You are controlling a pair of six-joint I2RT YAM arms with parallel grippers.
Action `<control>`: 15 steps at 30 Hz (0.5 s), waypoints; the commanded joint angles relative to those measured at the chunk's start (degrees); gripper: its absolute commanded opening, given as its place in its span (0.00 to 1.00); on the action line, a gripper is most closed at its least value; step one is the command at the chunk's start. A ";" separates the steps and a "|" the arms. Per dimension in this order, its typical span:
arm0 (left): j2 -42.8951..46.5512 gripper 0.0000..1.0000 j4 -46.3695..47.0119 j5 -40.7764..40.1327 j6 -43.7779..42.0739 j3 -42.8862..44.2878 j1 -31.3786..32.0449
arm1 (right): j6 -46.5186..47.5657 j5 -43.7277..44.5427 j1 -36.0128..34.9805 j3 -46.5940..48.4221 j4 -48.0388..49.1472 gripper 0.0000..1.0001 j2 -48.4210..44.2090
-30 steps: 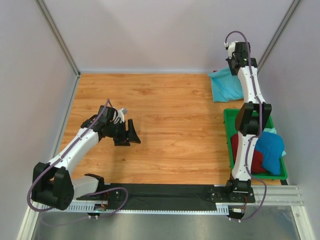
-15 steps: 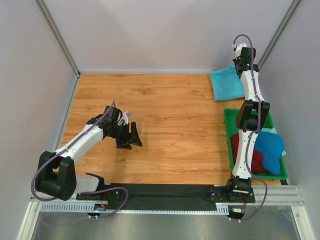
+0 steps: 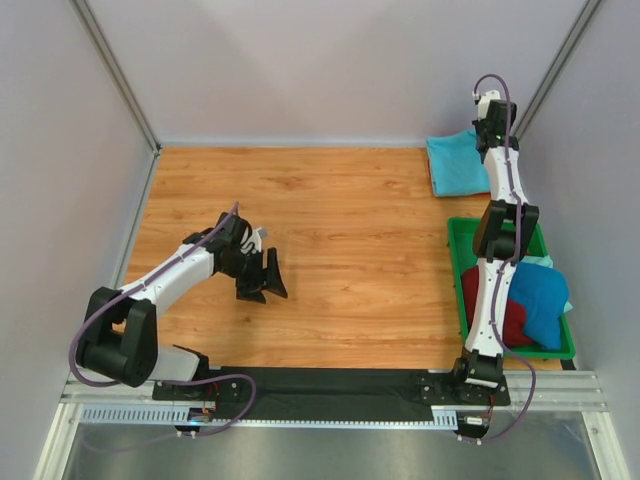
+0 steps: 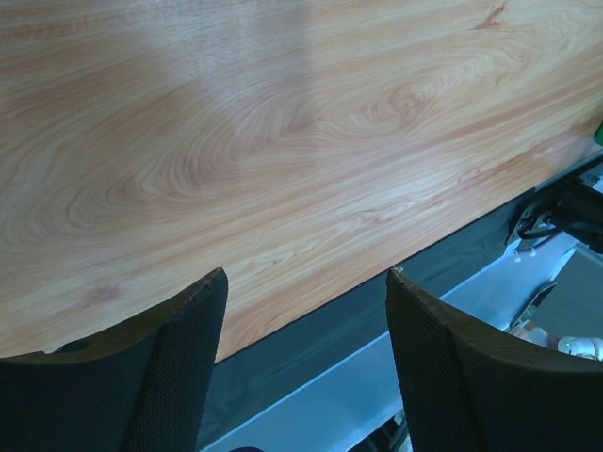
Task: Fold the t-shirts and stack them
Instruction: Neatly place the folded tshirt to the corner
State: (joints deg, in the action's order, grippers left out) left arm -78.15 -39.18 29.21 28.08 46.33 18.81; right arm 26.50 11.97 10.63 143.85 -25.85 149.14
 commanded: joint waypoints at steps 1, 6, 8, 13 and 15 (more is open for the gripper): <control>-0.42 0.75 -0.46 -0.30 0.66 2.45 0.97 | 0.83 -0.97 1.23 2.49 5.80 0.00 1.68; -1.13 0.75 -0.11 -0.65 1.19 2.28 1.49 | 2.59 -1.68 1.67 2.13 8.88 0.00 2.82; -1.39 0.75 -0.54 -0.82 1.37 2.28 1.93 | 2.42 -1.25 2.02 2.40 10.72 0.01 3.79; -0.34 0.75 -2.39 -1.44 1.54 2.71 2.73 | 3.47 8.49 2.20 3.98 17.13 1.00 3.45; 1.06 0.75 -3.36 -1.52 1.37 3.24 2.81 | 2.33 10.00 2.02 3.28 16.80 1.00 0.81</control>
State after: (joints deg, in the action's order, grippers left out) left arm -79.44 -40.69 27.92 28.84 46.89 21.32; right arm 28.93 16.40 12.21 143.96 -15.97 153.56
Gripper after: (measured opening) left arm 0.749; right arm 0.987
